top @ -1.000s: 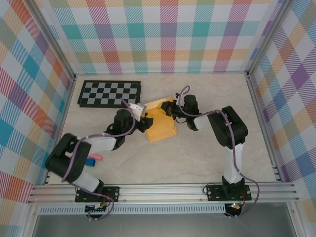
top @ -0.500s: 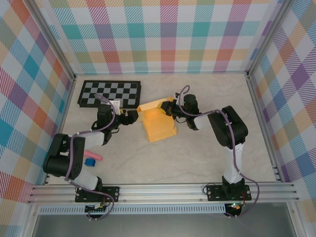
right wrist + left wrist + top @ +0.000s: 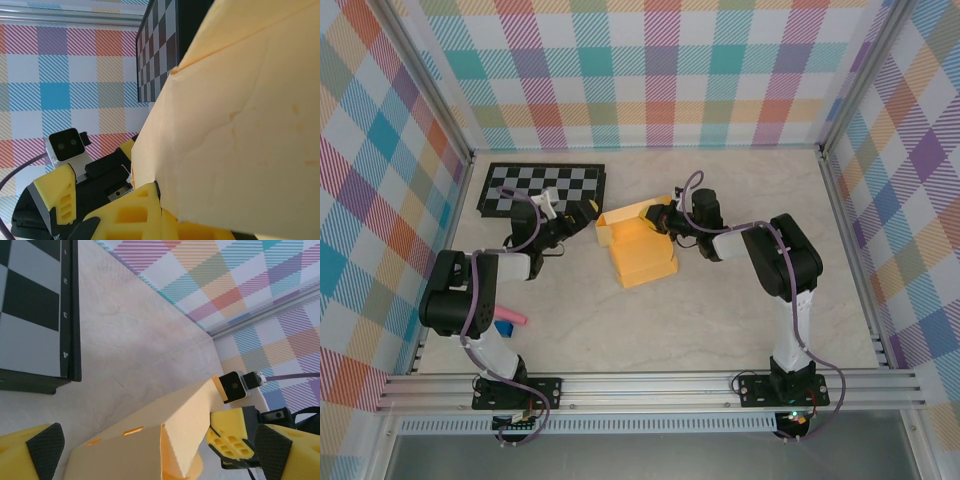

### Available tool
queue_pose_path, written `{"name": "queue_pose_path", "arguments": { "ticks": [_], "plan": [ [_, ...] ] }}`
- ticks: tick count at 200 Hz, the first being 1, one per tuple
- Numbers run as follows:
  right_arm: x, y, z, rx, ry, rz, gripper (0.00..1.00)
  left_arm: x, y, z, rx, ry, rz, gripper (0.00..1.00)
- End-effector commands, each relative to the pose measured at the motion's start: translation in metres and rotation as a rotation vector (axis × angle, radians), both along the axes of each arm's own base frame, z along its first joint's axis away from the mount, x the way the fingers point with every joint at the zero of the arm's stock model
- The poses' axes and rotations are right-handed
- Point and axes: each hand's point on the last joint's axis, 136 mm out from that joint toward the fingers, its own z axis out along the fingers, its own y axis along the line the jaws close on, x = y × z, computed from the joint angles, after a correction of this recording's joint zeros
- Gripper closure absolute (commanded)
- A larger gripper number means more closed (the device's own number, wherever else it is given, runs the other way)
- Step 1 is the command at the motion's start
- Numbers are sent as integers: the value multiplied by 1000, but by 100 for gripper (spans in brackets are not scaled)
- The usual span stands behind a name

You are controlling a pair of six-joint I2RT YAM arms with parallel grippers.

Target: Fold the paper box

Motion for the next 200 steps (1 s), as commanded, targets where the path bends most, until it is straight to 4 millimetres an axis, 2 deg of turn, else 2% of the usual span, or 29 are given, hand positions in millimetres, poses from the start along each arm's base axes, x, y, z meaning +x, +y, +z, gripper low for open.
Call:
{"name": "queue_pose_path", "arguments": {
  "ticks": [1,14,43,69,94,138,200],
  "plan": [
    [-1,-1,0,-29,1,11,100,-3,-8,-1,-6,41,-75,0],
    [-1,-1,-1,-30,-2,13,100,-7,-17,-9,29,65,-123,1],
    [0,1,-2,-28,-1,15,100,-11,-33,-8,-2,61,-157,5],
    [2,1,-1,-28,-1,10,100,-18,-48,-17,-1,79,-188,7],
    [2,1,-1,-28,1,8,100,-17,-50,-22,-30,83,-155,8],
    [0,4,0,-31,0,13,100,-12,-64,-10,-64,49,-160,9],
    [-2,7,-1,-34,3,16,100,-14,-82,-7,-106,-20,-152,10]
  ]
}}
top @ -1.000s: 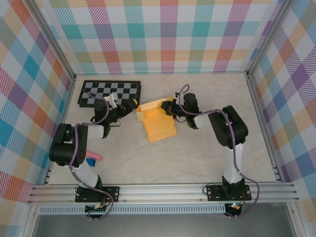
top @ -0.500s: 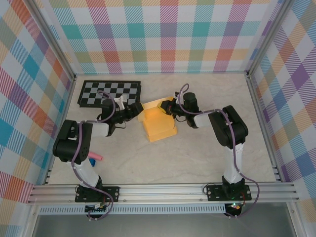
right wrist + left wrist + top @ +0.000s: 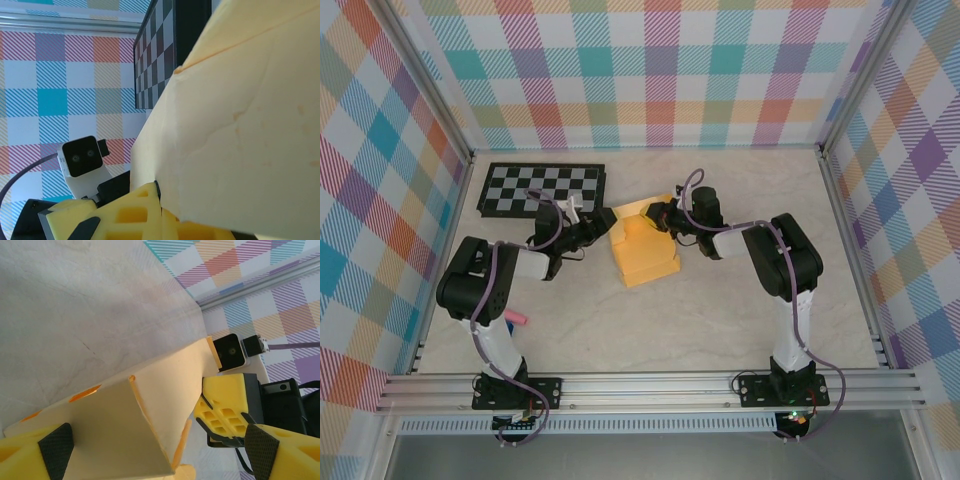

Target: Fold the paper box

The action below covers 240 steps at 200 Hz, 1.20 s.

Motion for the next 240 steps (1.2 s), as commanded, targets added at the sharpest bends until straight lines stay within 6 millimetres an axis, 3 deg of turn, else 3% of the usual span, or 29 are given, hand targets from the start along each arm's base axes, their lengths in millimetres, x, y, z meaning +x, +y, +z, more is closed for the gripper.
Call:
{"name": "queue_pose_path", "arguments": {
  "ticks": [1,80,129,163,212,240],
  "plan": [
    [-8,8,-2,-19,8,37,100,-5,-17,17,-44,-100,-40,10],
    [-9,8,-1,-21,9,36,100,-32,-23,1,334,-340,-270,10],
    [-7,9,4,6,16,29,100,-43,-25,-17,440,-409,-329,25],
    [-7,9,6,9,17,26,100,-35,-25,-21,558,-429,-274,33],
    [-10,10,10,10,12,22,100,-29,-28,-21,702,-491,-218,33],
    [-13,15,10,8,13,29,100,-22,-29,-23,738,-488,-187,40]
  ]
}}
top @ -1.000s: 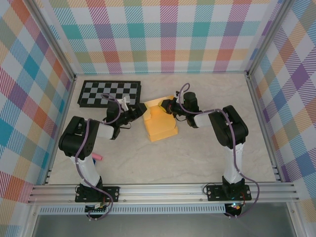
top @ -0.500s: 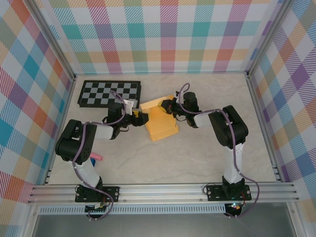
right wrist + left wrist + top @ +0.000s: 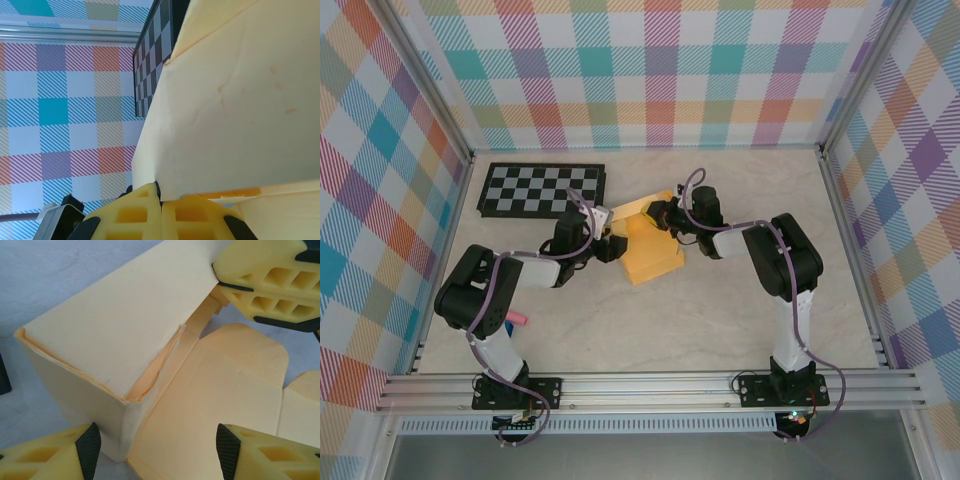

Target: Fold the paper box

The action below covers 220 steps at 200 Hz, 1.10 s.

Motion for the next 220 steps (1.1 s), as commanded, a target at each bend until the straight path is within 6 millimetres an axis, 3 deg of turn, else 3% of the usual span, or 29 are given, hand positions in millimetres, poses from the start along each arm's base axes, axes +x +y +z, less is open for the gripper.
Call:
{"name": "queue_pose_path", "arguments": {
  "ticks": [1,31,93,167,220],
  "plan": [
    [-18,17,9,5,3,63,100,1,-15,11,28,-62,-32,40],
    [-19,19,14,11,13,55,100,6,-9,8,88,-63,27,53],
    [-12,22,39,36,15,17,100,9,-8,1,151,-42,41,53],
    [-18,17,25,29,53,0,100,21,2,1,166,-29,127,54],
    [-21,16,21,19,57,-1,100,26,1,8,150,-54,149,67]
  ]
}}
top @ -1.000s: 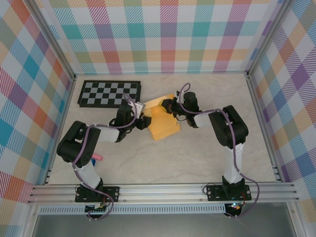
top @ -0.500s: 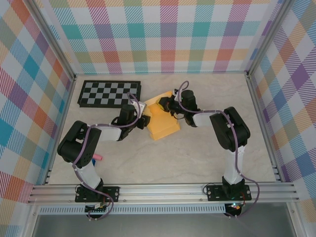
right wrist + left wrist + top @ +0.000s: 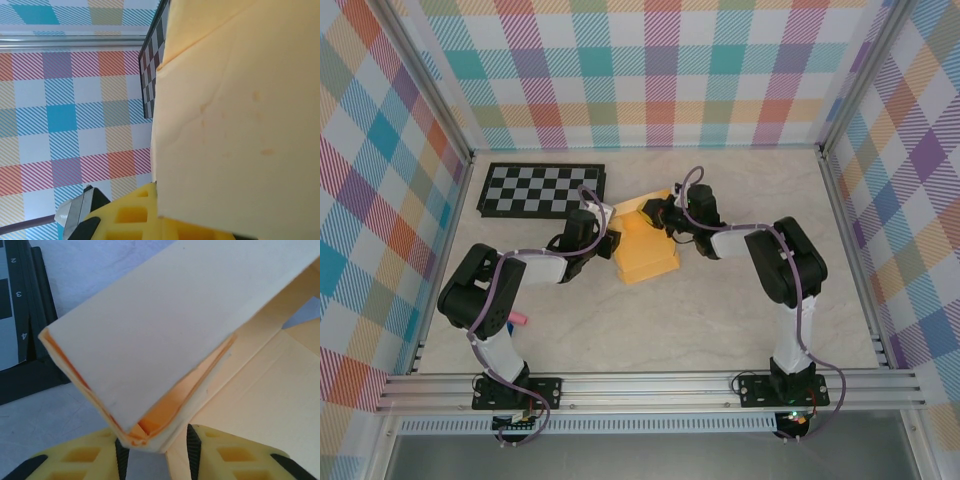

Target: Fold the paper box

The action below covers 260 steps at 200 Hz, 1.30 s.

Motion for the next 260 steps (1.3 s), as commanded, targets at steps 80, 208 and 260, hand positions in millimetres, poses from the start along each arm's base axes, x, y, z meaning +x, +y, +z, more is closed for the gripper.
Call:
{"name": "queue_pose_path", "arguments": {
  "ticks": [80,208,260],
  "plan": [
    [-21,13,0,-5,13,47,100,14,-28,28,-79,-118,-30,53],
    [-31,10,-6,-7,37,54,100,33,-32,52,-176,-319,-32,36],
    [-26,7,-4,-8,56,58,100,36,-21,51,-163,-336,-37,40]
  ]
}}
